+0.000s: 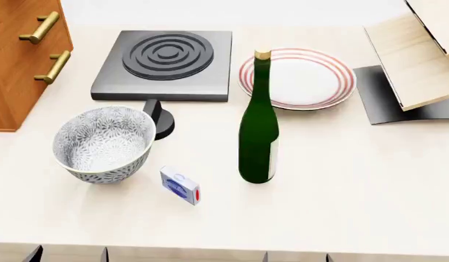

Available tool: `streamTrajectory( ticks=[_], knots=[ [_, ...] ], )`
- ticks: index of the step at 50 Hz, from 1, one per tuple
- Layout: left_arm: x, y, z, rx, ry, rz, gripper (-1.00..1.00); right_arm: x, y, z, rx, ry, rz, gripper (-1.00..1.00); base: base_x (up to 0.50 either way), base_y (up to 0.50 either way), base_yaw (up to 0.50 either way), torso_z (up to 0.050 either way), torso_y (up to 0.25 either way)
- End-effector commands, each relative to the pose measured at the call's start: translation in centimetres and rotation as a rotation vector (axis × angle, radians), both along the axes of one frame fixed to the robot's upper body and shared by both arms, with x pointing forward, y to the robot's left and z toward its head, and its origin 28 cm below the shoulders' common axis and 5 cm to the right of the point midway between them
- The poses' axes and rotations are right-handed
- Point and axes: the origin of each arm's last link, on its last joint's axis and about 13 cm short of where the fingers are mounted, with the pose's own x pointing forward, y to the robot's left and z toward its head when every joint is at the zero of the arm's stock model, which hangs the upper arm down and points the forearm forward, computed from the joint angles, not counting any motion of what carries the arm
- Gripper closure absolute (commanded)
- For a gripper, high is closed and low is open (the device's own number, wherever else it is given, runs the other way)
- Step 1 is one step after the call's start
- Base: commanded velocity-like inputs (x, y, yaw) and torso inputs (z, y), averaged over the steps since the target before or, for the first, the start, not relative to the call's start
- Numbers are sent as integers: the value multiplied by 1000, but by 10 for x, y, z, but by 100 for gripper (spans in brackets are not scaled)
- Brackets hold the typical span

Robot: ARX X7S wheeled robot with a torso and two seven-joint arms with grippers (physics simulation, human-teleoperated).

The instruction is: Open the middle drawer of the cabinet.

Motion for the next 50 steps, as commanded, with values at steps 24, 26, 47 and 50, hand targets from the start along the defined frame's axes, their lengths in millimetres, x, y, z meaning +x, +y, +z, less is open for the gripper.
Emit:
streamTrajectory(
  ticks=[24, 26, 47, 50],
  knots=[
    [2, 1, 2, 23, -51, 10, -100, 0, -1, 1, -27, -4, -2, -100, 0, 0, 0, 0, 0],
    [3, 2, 2, 0, -46, -10, -100, 2, -2, 2, -37, -3, -5, -100, 0, 0, 0, 0, 0],
    [-14, 3, 71, -21, -281, -3, -100, -14, -5, 76, -102, -225, -42, -100, 0, 0, 0, 0, 0],
    [-14, 4, 87, -32, -316, 6, -100, -17, -4, 91, -109, -263, -45, -100, 0, 0, 0, 0, 0]
  ],
)
